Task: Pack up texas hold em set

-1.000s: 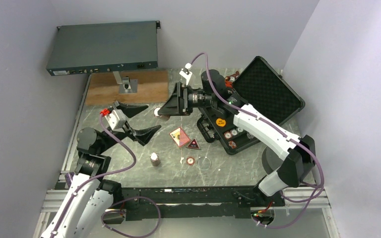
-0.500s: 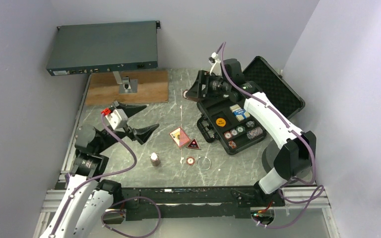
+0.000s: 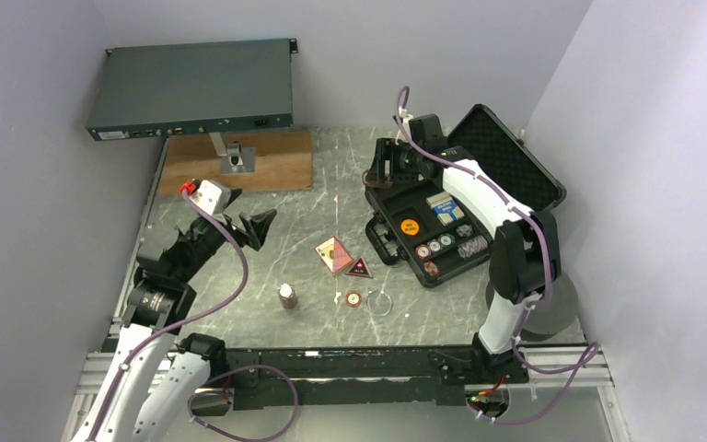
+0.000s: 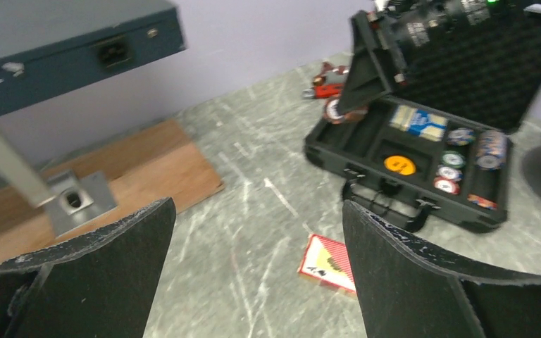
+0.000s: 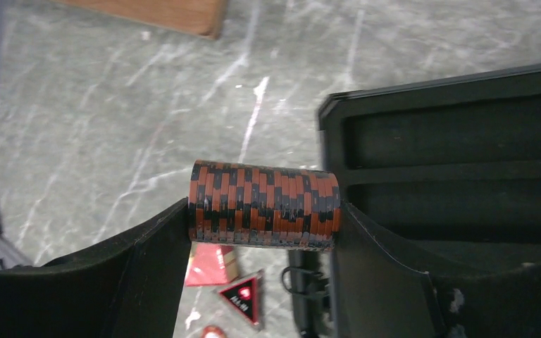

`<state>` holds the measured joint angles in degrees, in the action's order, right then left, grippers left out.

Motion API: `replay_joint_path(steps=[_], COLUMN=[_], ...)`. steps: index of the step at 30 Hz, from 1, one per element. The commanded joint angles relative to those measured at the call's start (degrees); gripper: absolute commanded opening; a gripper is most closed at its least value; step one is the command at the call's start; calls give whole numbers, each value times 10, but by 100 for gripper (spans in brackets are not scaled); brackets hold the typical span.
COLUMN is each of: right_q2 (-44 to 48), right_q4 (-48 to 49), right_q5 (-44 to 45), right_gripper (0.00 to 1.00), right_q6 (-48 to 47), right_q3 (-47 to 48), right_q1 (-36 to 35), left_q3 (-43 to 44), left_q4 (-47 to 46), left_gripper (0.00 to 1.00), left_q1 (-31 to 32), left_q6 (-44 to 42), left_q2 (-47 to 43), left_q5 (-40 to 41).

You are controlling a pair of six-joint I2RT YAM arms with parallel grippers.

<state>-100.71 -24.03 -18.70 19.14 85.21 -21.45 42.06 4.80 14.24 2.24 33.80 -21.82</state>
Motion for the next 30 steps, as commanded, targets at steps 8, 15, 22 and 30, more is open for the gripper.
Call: replay_joint_path(steps=[8,15,22,30], right_q2=[-61,-92,-108,-127], right_q4=[39,51,88,125], right_q5=[53,53,64,98], right_gripper=[0,0,0,0], right_q6=[-72,-91,-108,-168], right_q3=[55,59,56,47], right_q1=[48,51,52,52], left_q3=[-12,-5,-4,-7], left_q4=[56,72,76,73], left_gripper=[94,92,91,91], left_q1=[8,8,8,9], left_q6=[-48,-44,-39,-43], left_q2=[-50,-40,-35,-34], left_q5=[205,206,212,206])
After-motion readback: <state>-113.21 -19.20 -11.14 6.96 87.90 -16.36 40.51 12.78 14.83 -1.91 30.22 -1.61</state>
